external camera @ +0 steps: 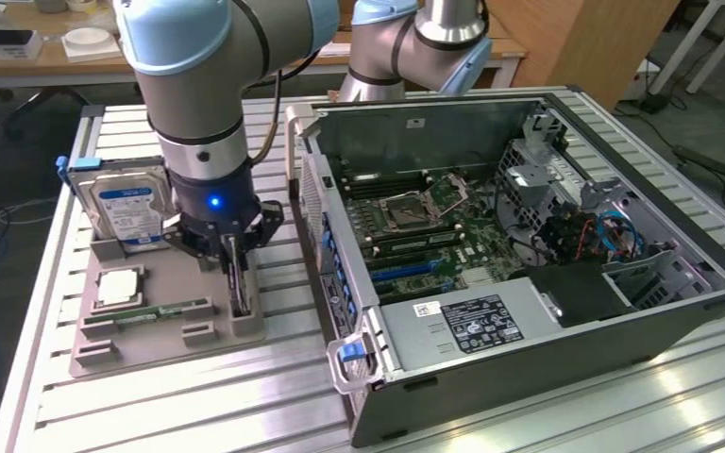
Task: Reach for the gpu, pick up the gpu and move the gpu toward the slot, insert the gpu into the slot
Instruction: 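Pick up the gpu and move the gpu toward the slot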
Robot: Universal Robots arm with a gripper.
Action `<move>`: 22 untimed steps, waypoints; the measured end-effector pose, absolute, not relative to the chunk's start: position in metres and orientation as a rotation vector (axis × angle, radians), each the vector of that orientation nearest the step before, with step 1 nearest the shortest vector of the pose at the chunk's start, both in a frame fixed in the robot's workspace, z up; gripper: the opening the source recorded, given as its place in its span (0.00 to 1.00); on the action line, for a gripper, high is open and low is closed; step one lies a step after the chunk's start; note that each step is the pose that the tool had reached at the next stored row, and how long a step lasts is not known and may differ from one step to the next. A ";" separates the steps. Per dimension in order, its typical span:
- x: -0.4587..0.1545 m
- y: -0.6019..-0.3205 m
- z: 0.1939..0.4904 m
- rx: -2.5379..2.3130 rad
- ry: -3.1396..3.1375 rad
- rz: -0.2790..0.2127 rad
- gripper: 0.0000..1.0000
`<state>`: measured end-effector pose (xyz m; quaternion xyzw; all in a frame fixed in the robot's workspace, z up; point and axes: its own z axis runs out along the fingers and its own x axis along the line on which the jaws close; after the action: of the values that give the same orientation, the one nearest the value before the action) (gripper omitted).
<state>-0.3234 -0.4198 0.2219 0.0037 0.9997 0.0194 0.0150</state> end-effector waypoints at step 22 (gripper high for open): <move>-0.320 -0.420 0.222 0.011 3.111 0.060 0.28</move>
<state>-0.3203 -0.4198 0.2216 0.0037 0.9997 0.0194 0.0150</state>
